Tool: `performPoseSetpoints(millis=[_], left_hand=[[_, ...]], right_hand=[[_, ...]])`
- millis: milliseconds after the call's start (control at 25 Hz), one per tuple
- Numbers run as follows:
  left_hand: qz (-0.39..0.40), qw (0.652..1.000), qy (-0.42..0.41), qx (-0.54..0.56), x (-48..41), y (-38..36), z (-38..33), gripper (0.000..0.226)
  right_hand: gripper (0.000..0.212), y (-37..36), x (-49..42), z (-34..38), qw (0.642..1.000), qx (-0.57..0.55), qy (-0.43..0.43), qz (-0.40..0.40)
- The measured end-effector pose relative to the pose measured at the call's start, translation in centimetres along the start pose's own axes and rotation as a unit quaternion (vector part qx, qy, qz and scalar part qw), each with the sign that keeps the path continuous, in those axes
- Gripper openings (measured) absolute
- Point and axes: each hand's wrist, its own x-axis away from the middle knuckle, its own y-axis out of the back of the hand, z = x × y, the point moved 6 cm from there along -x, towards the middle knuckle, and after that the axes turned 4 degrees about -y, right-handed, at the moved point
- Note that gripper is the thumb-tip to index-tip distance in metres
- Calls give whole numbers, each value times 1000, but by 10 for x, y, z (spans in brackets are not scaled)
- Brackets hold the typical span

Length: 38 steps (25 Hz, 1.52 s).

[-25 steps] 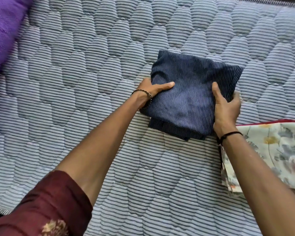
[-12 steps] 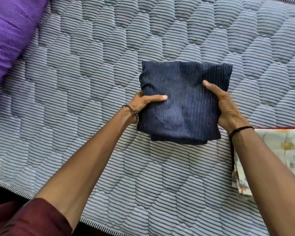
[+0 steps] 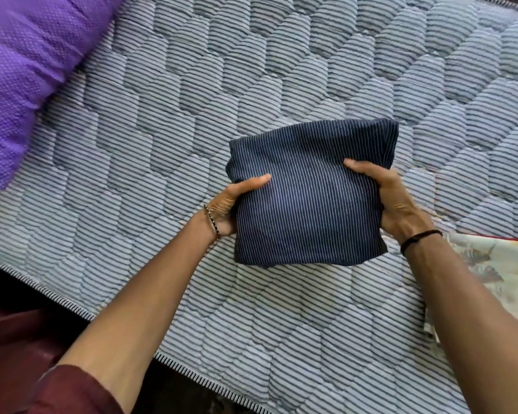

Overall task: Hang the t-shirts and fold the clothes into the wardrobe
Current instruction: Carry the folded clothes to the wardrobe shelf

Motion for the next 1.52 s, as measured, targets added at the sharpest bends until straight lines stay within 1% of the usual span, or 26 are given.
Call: performPoseSetpoints(millis=[80,160,240,320,400,440,520,600,640,680,720,760,880,1000,1120,1240,1360,1440,1520], left_hand=[[0,1000,3,2,9,8,2,83],[-7,1000,-5,14,19,18,2,76],[-14,998,-37,37,29,29,-4,54],[-44,995,-58,63,38,42,-11,30],[-104,992,-51,41,40,58,-12,17],[-133,990,-42,15,40,65,-11,15],[-168,985,-21,-21,40,76,-6,15],[-170,985,-23,-8,42,84,-1,15],[-160,987,-23,4,42,85,1,19],[-148,989,-15,6,44,85,4,28],[-135,991,2,-3,45,84,10,37],[-129,991,17,-11,46,84,15,41],[-169,986,13,-7,53,86,23,35],[-197,980,-18,12,77,85,26,35],[-213,974,-53,50,117,90,34,22],[-237,964,-79,86,165,91,45,19],[-287,945,-99,122,224,91,65,16],[-311,930,-106,163,266,90,85,22],[-322,917,-118,204,301,86,101,16]], right_hand=[[22,-16,2,-4,1000,4,-14,17],[20,-33,4,-5,999,-6,-25,45],[18,-48,3,1,997,-12,-33,69],[23,-62,-6,4,995,4,-55,80],[28,-76,-18,-1,993,37,-76,83],[28,-79,-23,-6,991,56,-86,84],[28,-81,-28,-21,987,79,-111,88],[31,-75,-31,-33,986,84,-118,76],[34,-71,-32,-36,988,84,-111,72],[36,-69,-31,-39,988,88,-104,67],[37,-69,-30,-42,989,97,-98,56],[39,-69,-29,-44,988,110,-95,46],[44,-74,-23,-48,990,123,-62,30],[41,-89,-9,-48,991,123,-44,24],[42,-115,10,-55,989,129,-46,52],[52,-140,28,-69,983,140,-76,90],[52,-171,51,-83,975,153,-98,128],[50,-196,72,-94,966,169,-116,159],[51,-215,92,-105,956,180,-138,187]])
